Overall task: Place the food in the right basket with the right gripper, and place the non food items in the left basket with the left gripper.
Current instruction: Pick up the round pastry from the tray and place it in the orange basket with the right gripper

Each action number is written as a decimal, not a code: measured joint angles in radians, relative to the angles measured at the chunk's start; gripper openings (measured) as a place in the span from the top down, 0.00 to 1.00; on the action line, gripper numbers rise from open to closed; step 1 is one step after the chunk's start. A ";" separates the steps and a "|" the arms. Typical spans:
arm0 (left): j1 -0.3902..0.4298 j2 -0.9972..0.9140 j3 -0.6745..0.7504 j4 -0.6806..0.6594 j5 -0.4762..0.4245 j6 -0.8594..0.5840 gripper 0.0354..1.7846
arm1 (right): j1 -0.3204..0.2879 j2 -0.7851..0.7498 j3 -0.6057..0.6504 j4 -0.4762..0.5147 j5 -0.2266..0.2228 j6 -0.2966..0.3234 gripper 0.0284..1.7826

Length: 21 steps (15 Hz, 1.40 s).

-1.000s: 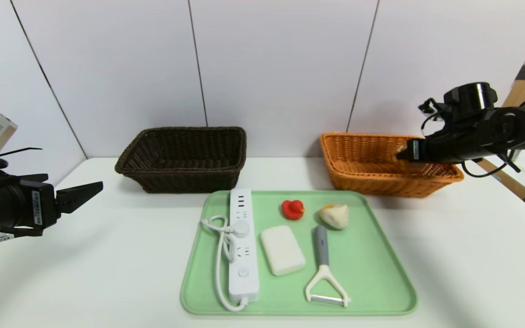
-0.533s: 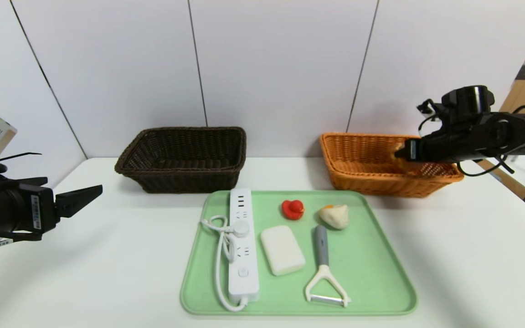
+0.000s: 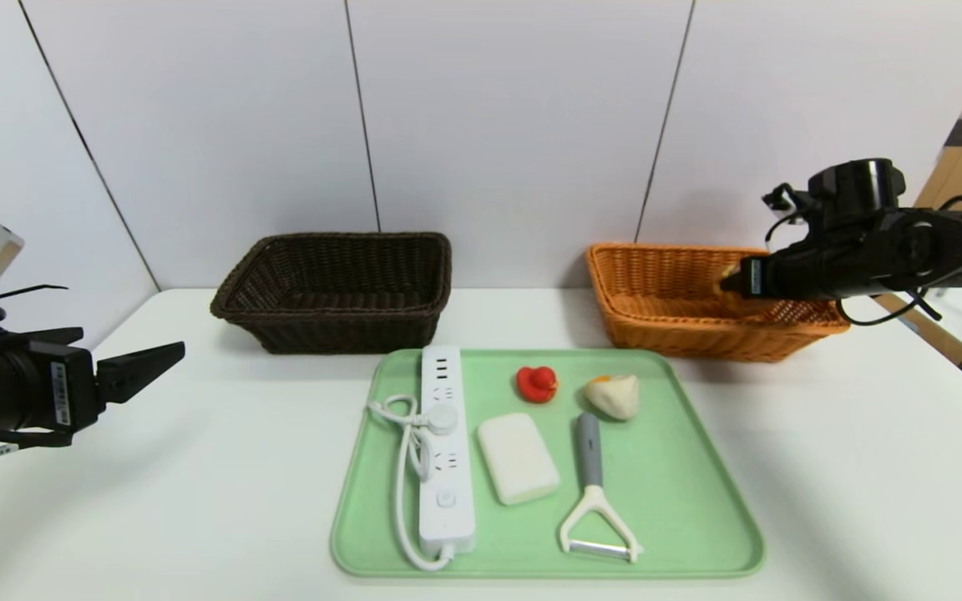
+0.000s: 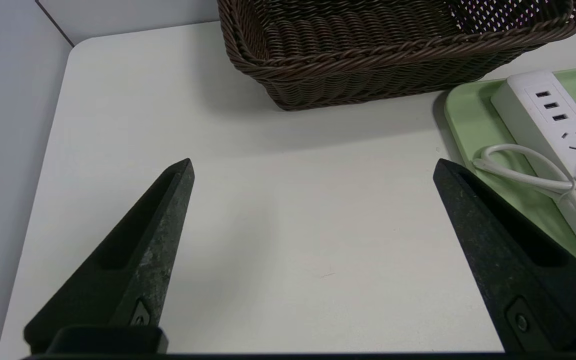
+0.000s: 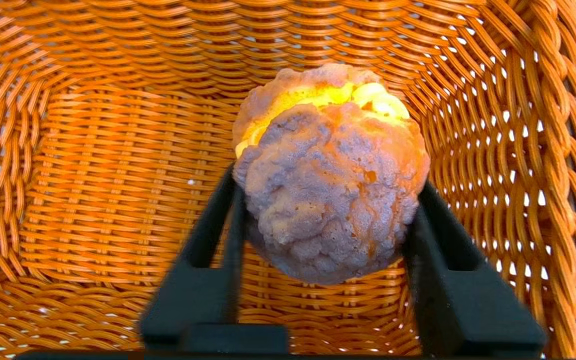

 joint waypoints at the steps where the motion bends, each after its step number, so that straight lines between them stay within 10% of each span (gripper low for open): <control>1: 0.000 -0.002 0.000 0.000 -0.001 0.000 0.06 | -0.001 0.000 0.004 -0.017 0.000 0.001 0.41; 14: 0.000 -0.009 0.007 0.000 0.000 0.000 0.06 | 0.013 -0.068 0.064 -0.066 0.002 0.015 0.11; 21: -0.001 -0.014 0.013 0.001 -0.003 0.006 0.06 | 0.247 -0.303 0.062 0.092 0.001 0.141 0.07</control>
